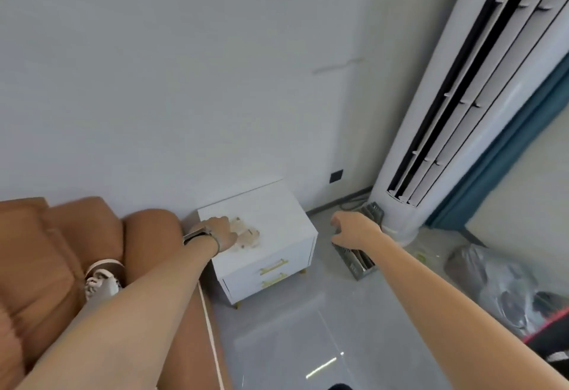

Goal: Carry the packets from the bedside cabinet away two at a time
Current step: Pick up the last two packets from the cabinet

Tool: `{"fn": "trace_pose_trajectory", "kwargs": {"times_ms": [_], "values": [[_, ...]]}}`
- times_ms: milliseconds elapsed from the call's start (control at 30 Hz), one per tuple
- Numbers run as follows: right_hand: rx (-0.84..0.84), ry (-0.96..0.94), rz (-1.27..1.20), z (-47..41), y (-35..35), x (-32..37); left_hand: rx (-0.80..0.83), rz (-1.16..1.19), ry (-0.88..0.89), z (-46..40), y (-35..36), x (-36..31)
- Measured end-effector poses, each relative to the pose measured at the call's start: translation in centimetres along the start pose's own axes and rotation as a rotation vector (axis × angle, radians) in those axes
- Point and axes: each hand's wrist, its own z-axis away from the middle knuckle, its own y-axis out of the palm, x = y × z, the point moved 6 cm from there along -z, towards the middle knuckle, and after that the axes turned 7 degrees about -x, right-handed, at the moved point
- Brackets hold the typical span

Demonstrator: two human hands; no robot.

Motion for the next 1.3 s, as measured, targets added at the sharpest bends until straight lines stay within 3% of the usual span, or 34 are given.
{"fn": "trace_pose_trajectory", "kwargs": {"times_ms": [333,500,667,833,1000,1133,1300], "values": [[0.189,-0.149,0.187,-21.7,0.0,3.6,0.113,0.116,-0.259,-11.0,4.4,6.3],[0.263,-0.273,0.246,-30.4,5.3,7.5,0.114,0.317,-0.382,-17.0,6.9,7.6],[0.385,-0.396,0.326,-34.4,15.2,11.0,0.240,0.545,-0.450,-18.6,13.8,7.5],[0.333,-0.417,0.198,-37.5,22.6,13.6,0.356,0.658,-0.528,-19.9,21.5,8.7],[0.330,-0.480,0.194,-39.8,29.0,16.0,0.321,0.866,-0.633,-23.7,26.5,9.5],[0.371,-0.653,0.384,-40.5,33.4,17.4,0.233,1.061,-0.789,-26.2,29.2,9.2],[0.266,-0.673,0.426,-41.1,35.9,16.7,0.220,1.259,-0.900,-27.5,31.9,7.5]]}}
